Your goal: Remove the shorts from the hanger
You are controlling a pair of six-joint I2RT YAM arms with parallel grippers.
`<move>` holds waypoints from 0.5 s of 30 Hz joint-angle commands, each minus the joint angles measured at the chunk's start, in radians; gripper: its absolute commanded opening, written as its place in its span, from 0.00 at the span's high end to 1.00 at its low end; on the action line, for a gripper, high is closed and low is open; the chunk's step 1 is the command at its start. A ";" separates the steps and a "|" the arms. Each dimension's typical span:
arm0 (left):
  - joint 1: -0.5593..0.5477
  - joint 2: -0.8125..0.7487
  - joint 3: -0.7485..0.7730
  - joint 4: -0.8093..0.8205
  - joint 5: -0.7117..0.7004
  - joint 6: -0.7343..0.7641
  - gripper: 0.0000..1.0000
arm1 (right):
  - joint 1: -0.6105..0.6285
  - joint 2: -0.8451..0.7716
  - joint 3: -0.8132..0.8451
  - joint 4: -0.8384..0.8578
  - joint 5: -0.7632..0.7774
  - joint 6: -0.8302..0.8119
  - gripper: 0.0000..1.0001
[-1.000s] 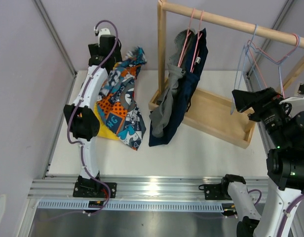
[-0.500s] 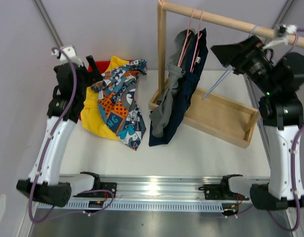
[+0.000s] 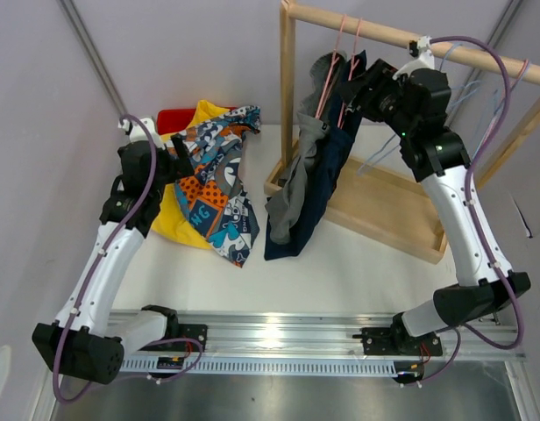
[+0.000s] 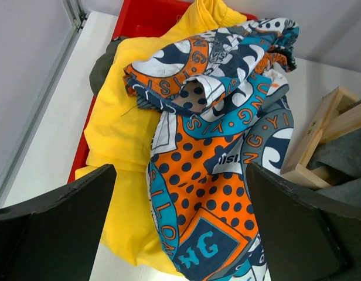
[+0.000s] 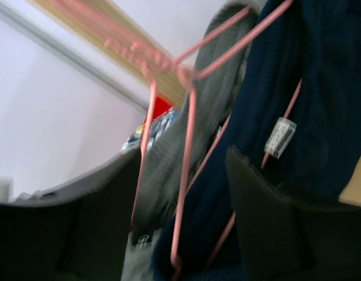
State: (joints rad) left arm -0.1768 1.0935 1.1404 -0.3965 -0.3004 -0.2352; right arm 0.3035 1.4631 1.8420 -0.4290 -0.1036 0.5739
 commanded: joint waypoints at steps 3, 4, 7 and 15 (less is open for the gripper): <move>-0.001 -0.043 0.004 0.051 0.029 0.002 0.01 | 0.057 0.069 -0.015 0.087 0.079 -0.020 0.48; -0.001 -0.043 0.007 0.050 0.029 0.002 0.01 | 0.068 0.075 -0.017 0.093 0.081 -0.017 0.54; 0.000 -0.047 0.005 0.051 0.024 0.004 0.01 | 0.086 0.098 -0.013 0.102 0.087 -0.011 0.64; 0.000 -0.063 -0.004 0.061 0.027 0.010 0.01 | 0.100 0.030 -0.023 0.084 0.174 -0.037 1.00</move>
State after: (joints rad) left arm -0.1768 1.0664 1.1404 -0.3775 -0.2909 -0.2352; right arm 0.3946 1.5661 1.8076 -0.3851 0.0063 0.5705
